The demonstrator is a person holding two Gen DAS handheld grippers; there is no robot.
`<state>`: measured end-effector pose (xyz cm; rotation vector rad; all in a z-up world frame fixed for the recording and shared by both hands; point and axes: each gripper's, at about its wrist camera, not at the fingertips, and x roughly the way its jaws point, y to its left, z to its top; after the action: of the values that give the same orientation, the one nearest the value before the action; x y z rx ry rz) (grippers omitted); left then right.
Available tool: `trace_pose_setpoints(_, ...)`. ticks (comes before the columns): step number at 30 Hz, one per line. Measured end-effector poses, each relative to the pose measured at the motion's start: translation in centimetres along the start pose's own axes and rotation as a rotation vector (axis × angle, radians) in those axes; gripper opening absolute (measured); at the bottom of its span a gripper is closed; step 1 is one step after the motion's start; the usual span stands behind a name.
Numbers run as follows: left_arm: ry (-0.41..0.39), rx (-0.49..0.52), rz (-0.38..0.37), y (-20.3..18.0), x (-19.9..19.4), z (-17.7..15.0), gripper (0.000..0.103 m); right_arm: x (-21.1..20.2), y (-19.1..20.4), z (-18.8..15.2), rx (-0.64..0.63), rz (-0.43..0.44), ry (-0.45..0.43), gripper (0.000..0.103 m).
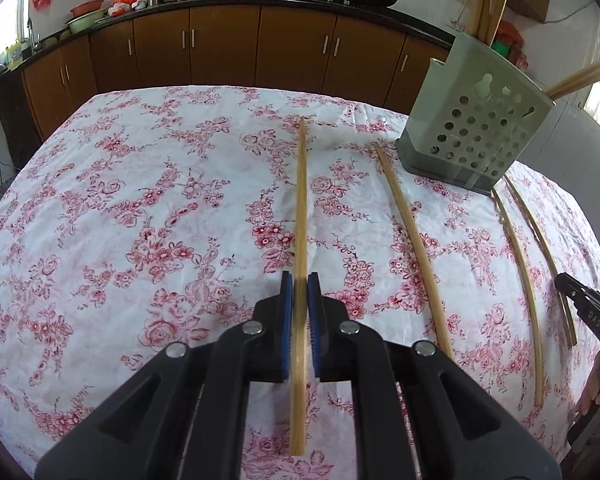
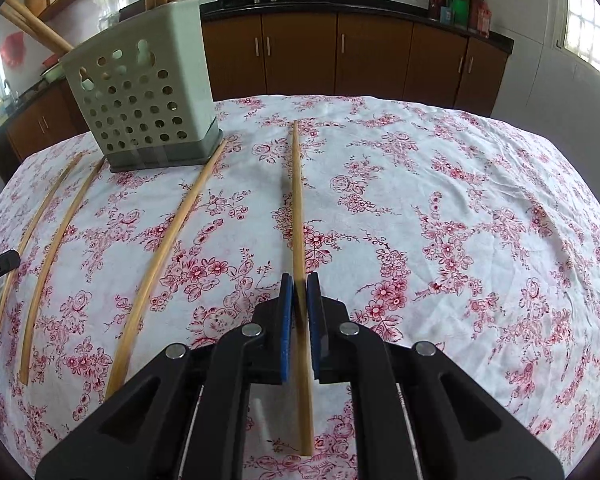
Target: Organize utensils
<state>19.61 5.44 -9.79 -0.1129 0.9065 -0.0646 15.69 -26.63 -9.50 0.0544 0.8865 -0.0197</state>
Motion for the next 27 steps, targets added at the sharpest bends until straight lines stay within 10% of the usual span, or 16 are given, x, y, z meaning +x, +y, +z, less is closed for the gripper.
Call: trace_pose_setpoints(27,-0.001,-0.023,-0.023,0.11,-0.03,0.08,0.011,0.04,0.1,0.0,0.0,-0.004,0.0,0.01)
